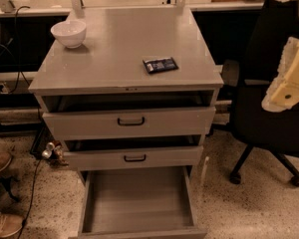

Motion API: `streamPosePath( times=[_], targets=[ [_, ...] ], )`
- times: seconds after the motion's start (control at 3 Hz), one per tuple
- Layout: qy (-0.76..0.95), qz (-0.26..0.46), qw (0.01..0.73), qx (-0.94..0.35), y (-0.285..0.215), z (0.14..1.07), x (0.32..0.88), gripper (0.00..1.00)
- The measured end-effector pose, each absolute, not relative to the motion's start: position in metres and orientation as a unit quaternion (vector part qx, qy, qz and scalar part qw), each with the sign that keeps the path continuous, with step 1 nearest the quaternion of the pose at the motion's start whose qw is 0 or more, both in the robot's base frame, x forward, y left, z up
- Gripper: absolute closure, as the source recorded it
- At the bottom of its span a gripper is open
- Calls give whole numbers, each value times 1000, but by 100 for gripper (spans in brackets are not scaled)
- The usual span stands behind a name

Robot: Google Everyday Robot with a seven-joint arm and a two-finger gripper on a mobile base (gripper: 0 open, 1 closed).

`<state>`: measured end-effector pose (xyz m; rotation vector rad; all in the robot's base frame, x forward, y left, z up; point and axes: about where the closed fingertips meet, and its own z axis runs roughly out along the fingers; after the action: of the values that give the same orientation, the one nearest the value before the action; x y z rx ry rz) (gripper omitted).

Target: Close bottom drawer

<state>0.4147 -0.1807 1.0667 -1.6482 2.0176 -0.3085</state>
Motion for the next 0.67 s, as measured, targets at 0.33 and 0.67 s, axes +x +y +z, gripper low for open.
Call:
streamPosePath(
  times=[0.33, 0.67],
  targets=[
    [743, -114, 256, -607, -181, 1067, 415, 0],
    [753, -86, 232, -609, -168, 1029, 407, 0]
  ],
)
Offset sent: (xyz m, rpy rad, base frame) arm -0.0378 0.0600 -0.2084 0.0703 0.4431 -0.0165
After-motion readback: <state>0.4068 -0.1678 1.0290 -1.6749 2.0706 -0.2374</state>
